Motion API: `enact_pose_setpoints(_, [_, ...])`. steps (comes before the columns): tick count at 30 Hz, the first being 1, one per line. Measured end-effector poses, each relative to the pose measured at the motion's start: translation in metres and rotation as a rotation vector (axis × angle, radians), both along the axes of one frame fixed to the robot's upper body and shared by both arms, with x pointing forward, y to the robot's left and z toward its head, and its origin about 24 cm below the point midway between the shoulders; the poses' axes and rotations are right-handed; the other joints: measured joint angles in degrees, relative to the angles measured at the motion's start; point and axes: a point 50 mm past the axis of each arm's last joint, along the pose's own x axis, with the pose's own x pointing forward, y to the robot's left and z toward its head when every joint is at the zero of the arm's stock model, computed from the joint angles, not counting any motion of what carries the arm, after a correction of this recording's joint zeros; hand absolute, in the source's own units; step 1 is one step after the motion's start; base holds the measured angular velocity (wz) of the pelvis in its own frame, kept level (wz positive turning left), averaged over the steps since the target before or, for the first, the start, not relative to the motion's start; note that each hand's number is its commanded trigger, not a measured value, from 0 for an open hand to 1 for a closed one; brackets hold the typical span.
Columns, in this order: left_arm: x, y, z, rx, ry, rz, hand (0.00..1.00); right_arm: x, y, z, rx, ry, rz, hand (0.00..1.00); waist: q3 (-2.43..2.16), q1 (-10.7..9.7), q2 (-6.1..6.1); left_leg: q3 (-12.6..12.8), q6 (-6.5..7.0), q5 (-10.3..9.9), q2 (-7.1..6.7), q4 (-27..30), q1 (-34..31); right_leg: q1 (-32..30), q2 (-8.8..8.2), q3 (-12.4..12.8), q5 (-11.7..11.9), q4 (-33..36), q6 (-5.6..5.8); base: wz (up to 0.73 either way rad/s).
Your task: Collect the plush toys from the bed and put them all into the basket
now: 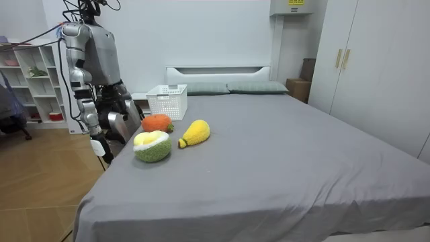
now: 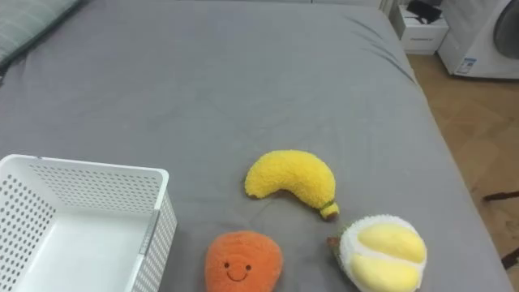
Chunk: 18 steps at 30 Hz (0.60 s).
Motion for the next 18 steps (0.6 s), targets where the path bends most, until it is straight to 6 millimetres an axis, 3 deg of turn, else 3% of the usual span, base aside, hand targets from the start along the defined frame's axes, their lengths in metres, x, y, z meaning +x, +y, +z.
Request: enact_pose_setpoints(18, [0.0025, 0.0043, 0.0015, 0.068, 0.013, -0.006, 0.00, -0.0027, 0.0006, -0.0003, -0.003, 0.012, -0.012, 0.00, 0.22, 0.2, -0.22, 0.1, 0.01, 0.0, 0.01, -0.3, 0.0, 0.0, 0.02, 0.1, 0.0, 0.0, -0.01, 0.00])
